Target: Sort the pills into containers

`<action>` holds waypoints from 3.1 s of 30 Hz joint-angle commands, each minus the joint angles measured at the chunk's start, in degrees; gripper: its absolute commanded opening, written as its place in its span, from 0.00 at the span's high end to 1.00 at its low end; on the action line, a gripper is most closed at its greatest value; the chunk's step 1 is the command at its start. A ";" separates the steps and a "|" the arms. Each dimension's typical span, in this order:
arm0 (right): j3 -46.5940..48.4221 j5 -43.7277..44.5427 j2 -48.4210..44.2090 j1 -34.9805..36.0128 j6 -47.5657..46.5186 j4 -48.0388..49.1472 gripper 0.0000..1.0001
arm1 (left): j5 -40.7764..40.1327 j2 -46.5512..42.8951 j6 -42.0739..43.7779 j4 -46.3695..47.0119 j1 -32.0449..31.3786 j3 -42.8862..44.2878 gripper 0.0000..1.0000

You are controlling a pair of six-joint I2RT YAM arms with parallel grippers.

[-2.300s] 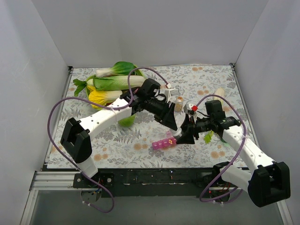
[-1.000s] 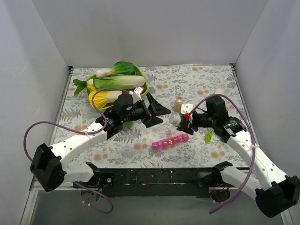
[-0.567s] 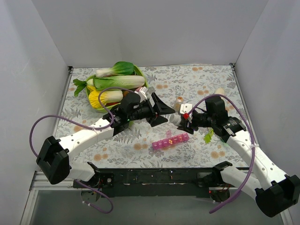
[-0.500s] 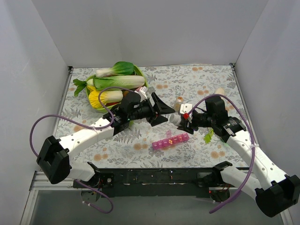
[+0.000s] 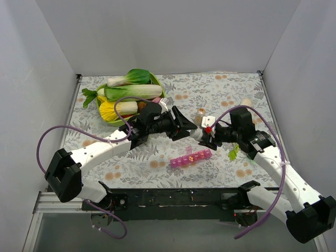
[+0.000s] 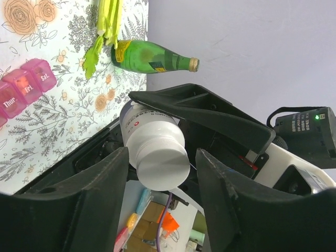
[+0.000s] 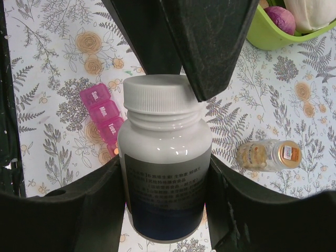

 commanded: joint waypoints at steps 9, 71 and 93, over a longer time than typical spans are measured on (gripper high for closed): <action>0.97 0.61 -0.39 0.46 0.62 1.47 0.99 | 5.02 0.89 0.72 0.38 -0.56 3.26 0.70; -4.04 -40.61 7.18 -5.43 23.30 11.84 0.99 | 26.82 9.86 52.76 -20.11 2.95 21.63 0.52; -1.49 -8.12 1.73 -4.73 9.68 6.13 0.99 | 10.75 -7.72 20.26 -7.01 7.27 3.62 0.02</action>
